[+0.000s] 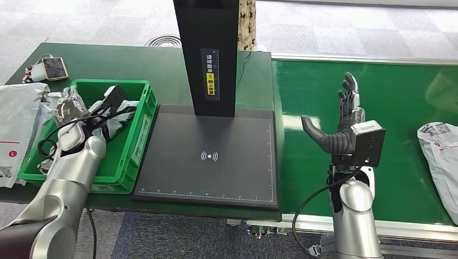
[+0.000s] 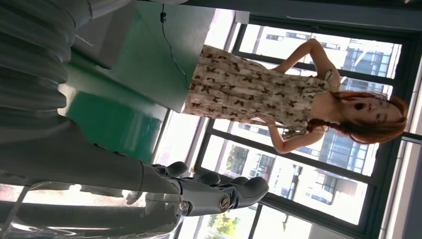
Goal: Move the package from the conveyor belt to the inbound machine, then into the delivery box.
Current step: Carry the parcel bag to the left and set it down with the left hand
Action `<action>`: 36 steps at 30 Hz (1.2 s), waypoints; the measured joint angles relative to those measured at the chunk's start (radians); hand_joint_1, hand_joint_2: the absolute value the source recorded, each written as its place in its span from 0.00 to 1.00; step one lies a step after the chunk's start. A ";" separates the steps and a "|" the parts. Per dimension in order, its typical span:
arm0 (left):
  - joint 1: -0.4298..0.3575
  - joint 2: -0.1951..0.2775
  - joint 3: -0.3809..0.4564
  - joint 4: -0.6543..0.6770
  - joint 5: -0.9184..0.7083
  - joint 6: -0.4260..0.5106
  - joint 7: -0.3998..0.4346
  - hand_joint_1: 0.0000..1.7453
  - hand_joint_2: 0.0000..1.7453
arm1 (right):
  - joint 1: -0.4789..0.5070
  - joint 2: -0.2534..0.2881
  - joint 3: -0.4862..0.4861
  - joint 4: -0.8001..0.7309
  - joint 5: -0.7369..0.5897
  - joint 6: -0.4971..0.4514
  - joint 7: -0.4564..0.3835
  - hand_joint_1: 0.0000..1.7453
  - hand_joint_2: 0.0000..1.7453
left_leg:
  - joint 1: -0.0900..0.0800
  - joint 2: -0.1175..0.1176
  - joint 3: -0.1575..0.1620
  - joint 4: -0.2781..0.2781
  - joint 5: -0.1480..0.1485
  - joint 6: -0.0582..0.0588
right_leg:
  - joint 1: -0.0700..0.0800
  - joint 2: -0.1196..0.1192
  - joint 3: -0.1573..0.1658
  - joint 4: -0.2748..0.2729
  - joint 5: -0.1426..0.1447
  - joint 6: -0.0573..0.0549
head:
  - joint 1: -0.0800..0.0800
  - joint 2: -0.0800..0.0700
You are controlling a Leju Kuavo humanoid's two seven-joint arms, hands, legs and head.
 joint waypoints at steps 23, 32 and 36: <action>0.406 -0.151 -0.021 -0.713 1.486 -0.228 -0.835 0.00 1.00 | 0.048 -0.012 0.015 0.024 -0.018 0.059 0.068 0.00 1.00 | -0.002 0.001 0.001 0.000 -0.002 0.001 | -0.001 0.002 0.000 -0.001 -0.001 0.001 | 0.000 0.000; 0.456 -0.169 -0.102 -0.678 1.681 -0.496 -0.791 0.00 1.00 | 0.061 -0.012 0.039 0.108 -0.085 0.143 0.152 0.00 1.00 | -0.002 0.001 0.001 0.000 -0.002 0.002 | -0.001 0.001 0.001 -0.001 -0.001 0.002 | 0.000 0.000; 0.469 -0.185 -0.151 -0.607 1.674 -0.496 -0.785 0.00 1.00 | 0.073 -0.012 0.044 0.148 -0.101 0.147 0.143 0.00 1.00 | -0.002 0.001 0.000 0.000 -0.003 0.002 | -0.001 0.001 0.000 -0.001 -0.001 0.002 | 0.000 0.000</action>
